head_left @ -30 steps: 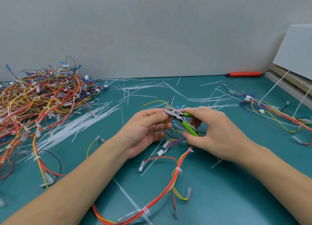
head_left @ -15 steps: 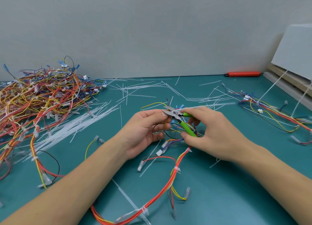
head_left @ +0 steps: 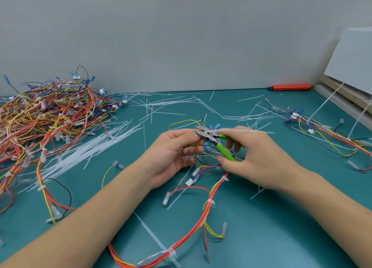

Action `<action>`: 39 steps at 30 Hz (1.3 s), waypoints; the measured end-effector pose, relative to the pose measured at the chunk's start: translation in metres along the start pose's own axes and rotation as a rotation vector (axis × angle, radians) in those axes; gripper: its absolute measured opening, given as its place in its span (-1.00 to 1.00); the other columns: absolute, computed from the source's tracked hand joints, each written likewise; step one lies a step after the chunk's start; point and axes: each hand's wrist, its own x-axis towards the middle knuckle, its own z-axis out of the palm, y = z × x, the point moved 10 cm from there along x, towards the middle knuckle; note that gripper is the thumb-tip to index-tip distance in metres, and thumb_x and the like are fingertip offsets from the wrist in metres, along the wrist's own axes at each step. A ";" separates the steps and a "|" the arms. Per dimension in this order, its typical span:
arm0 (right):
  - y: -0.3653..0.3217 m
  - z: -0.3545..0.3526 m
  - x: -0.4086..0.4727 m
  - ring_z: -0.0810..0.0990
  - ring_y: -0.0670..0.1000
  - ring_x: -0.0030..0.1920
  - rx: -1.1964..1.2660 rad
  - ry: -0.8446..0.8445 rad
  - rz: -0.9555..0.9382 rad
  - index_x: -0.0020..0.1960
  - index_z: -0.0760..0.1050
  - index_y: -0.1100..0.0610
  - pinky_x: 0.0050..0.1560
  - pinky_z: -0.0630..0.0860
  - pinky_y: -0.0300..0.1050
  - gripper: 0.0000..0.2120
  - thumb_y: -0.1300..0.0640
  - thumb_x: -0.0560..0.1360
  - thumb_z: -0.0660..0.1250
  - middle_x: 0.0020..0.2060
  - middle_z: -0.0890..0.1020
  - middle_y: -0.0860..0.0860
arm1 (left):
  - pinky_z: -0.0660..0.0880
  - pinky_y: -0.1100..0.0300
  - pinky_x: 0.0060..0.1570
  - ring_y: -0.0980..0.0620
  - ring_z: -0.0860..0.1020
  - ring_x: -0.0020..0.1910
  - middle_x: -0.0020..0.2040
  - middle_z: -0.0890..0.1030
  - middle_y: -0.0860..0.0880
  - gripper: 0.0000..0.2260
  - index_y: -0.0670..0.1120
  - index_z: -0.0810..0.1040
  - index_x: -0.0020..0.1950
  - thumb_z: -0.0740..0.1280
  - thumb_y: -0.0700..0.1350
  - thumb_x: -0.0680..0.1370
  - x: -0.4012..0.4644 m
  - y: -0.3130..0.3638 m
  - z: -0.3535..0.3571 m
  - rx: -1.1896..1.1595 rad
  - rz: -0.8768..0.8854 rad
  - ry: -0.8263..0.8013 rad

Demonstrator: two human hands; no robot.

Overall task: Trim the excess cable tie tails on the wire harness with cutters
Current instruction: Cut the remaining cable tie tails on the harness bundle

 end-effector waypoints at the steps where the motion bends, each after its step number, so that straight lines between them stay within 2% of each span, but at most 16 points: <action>1: -0.001 0.002 0.000 0.56 -0.10 -0.04 -0.004 -0.006 -0.007 0.35 0.53 -0.16 0.05 0.52 -0.18 -0.49 -0.16 0.41 0.43 -0.09 0.58 -0.21 | 0.50 0.27 -0.29 0.13 0.62 -0.24 -0.17 0.65 0.02 -0.92 -0.03 0.72 -0.10 0.42 -0.09 0.50 0.000 -0.001 0.000 0.002 -0.003 0.002; 8: -0.002 0.003 0.000 0.56 -0.14 0.00 -0.039 -0.004 -0.011 0.38 0.52 -0.17 0.11 0.51 -0.19 -0.45 -0.17 0.40 0.42 -0.08 0.55 -0.30 | 0.49 0.27 -0.28 0.13 0.62 -0.24 -0.17 0.64 0.01 -0.94 -0.04 0.72 -0.09 0.44 -0.12 0.50 0.000 -0.002 -0.001 0.005 -0.008 0.008; 11: 0.003 0.004 -0.002 0.53 -0.09 -0.19 0.024 0.002 0.032 0.28 0.57 -0.16 -0.11 0.49 -0.22 -0.58 -0.11 0.43 0.45 -0.22 0.55 -0.16 | 0.49 0.26 -0.28 0.13 0.62 -0.23 -0.16 0.64 0.01 -0.95 -0.03 0.71 -0.10 0.46 -0.09 0.50 0.000 -0.002 -0.001 -0.010 -0.008 0.006; 13: 0.005 0.008 -0.001 0.40 -0.07 -0.34 0.127 -0.032 0.042 0.20 0.60 -0.14 -0.27 0.40 -0.24 -0.71 0.00 0.49 0.49 -0.33 0.49 -0.04 | 0.49 0.26 -0.29 0.12 0.63 -0.23 -0.16 0.65 0.01 -0.94 -0.02 0.71 -0.10 0.45 -0.08 0.48 0.000 -0.002 -0.003 -0.030 -0.016 0.009; 14: 0.006 0.008 -0.001 0.38 -0.03 -0.34 0.157 -0.045 0.047 0.19 0.61 -0.14 -0.30 0.37 -0.25 -0.72 0.04 0.50 0.50 -0.33 0.47 0.00 | 0.49 0.26 -0.29 0.12 0.63 -0.22 -0.16 0.65 0.02 -0.94 -0.02 0.71 -0.10 0.45 -0.08 0.48 0.000 -0.002 -0.003 -0.034 -0.017 0.007; 16: 0.008 0.007 -0.001 0.37 -0.11 -0.35 0.152 -0.041 0.057 0.21 0.61 -0.16 -0.29 0.37 -0.28 -0.69 0.06 0.51 0.52 -0.32 0.48 -0.03 | 0.49 0.26 -0.28 0.12 0.63 -0.21 -0.15 0.65 0.02 -0.93 -0.02 0.71 -0.08 0.45 -0.07 0.49 0.000 -0.002 -0.003 -0.029 -0.017 0.002; 18: 0.007 0.008 -0.001 0.45 -0.09 -0.31 0.115 -0.028 0.063 0.25 0.59 -0.15 -0.23 0.42 -0.28 -0.65 0.04 0.49 0.52 -0.28 0.51 -0.12 | 0.49 0.27 -0.29 0.13 0.63 -0.21 -0.15 0.65 0.02 -0.92 -0.02 0.72 -0.08 0.45 -0.07 0.48 0.001 -0.002 -0.002 -0.019 -0.016 0.003; 21: 0.006 0.012 -0.003 0.53 -0.05 -0.22 0.076 -0.018 0.088 0.27 0.57 -0.14 -0.13 0.53 -0.09 -0.56 -0.12 0.41 0.48 -0.20 0.55 -0.13 | 0.49 0.27 -0.30 0.13 0.63 -0.22 -0.16 0.66 0.01 -0.90 -0.03 0.73 -0.08 0.45 -0.08 0.47 0.001 -0.003 -0.002 -0.018 -0.019 0.011; 23: 0.006 0.012 -0.003 0.54 -0.05 -0.18 0.064 -0.016 0.093 0.28 0.56 -0.15 -0.10 0.55 -0.05 -0.53 -0.18 0.39 0.45 -0.17 0.56 -0.13 | 0.49 0.27 -0.30 0.13 0.63 -0.23 -0.16 0.66 0.01 -0.90 -0.03 0.74 -0.08 0.45 -0.08 0.46 0.001 -0.003 -0.002 -0.019 -0.020 0.012; 28: 0.007 0.011 -0.004 0.55 -0.05 -0.19 0.062 -0.017 0.095 0.28 0.55 -0.18 -0.12 0.53 -0.11 -0.52 -0.20 0.38 0.43 -0.18 0.57 -0.12 | 0.49 0.27 -0.28 0.14 0.63 -0.23 -0.16 0.66 0.03 -0.91 -0.02 0.73 -0.09 0.44 -0.07 0.47 0.001 -0.003 -0.002 -0.003 -0.020 0.006; 31: 0.005 0.012 -0.003 0.44 -0.10 -0.34 0.132 -0.019 0.077 0.18 0.60 -0.12 -0.25 0.43 -0.22 -0.69 -0.07 0.45 0.46 -0.31 0.51 -0.08 | 0.50 0.27 -0.29 0.13 0.64 -0.22 -0.17 0.66 0.03 -0.92 -0.01 0.73 -0.12 0.45 -0.05 0.47 0.000 -0.002 -0.002 -0.011 -0.020 0.009; 33: 0.005 0.012 -0.002 0.36 -0.09 -0.37 0.158 -0.025 0.066 0.13 0.60 -0.09 -0.31 0.38 -0.23 -0.78 0.02 0.49 0.46 -0.34 0.47 -0.02 | 0.50 0.26 -0.28 0.12 0.65 -0.21 -0.16 0.66 0.03 -0.93 -0.01 0.72 -0.12 0.45 -0.05 0.48 0.000 -0.001 -0.003 -0.018 -0.019 0.009; 35: 0.006 0.010 -0.002 0.39 -0.09 -0.35 0.136 -0.009 0.065 0.18 0.59 -0.11 -0.29 0.40 -0.22 -0.74 0.00 0.50 0.46 -0.32 0.49 -0.04 | 0.49 0.26 -0.28 0.12 0.65 -0.21 -0.16 0.66 0.03 -0.93 -0.01 0.72 -0.10 0.45 -0.06 0.49 0.000 -0.001 -0.004 -0.018 -0.020 0.011; 39: 0.007 0.012 -0.004 0.53 -0.07 -0.19 0.065 0.000 0.089 0.30 0.55 -0.20 -0.17 0.45 -0.24 -0.54 -0.21 0.40 0.40 -0.20 0.55 -0.14 | 0.49 0.26 -0.27 0.12 0.63 -0.22 -0.15 0.65 0.01 -0.96 -0.04 0.72 -0.09 0.48 -0.10 0.50 0.001 -0.003 -0.005 -0.005 -0.024 0.016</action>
